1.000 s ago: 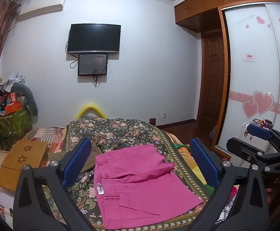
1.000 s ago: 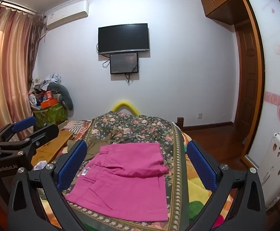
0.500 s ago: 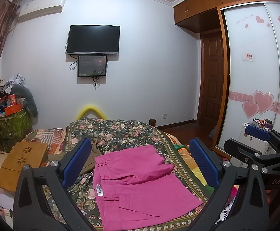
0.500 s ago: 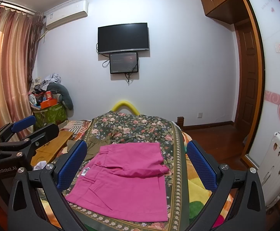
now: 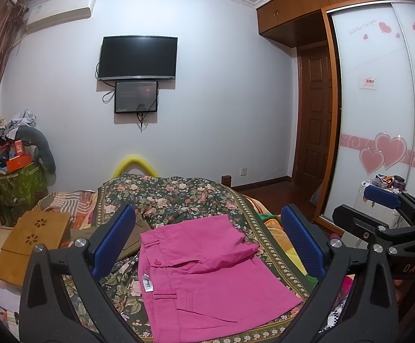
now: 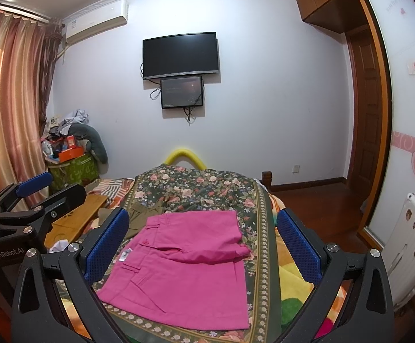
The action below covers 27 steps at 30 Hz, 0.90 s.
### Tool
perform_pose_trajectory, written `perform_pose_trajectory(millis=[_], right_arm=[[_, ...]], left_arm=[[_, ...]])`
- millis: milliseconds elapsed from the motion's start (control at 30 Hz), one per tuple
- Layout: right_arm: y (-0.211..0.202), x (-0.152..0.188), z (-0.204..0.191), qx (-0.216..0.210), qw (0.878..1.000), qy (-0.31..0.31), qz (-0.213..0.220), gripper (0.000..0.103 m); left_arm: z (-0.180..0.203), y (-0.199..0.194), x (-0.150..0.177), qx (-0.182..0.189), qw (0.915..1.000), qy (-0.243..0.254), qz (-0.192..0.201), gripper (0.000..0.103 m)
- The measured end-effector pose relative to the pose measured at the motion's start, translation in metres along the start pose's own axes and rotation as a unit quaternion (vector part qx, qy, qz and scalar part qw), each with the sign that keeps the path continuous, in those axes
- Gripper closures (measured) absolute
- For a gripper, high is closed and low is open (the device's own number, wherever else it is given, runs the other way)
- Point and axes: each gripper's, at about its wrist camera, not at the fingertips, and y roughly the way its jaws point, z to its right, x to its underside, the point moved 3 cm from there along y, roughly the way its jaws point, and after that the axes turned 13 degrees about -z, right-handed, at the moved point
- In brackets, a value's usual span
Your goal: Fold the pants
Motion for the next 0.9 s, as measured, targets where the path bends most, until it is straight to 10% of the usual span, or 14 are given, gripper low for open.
perform_pose_trajectory(millis=[900], right_arm=[[0.008, 0.000, -0.003, 0.000, 1.000, 0.000, -0.006, 0.000]], left_arm=[[-0.015, 0.016, 0.000, 0.004, 0.9999, -0.012, -0.010, 0.000]])
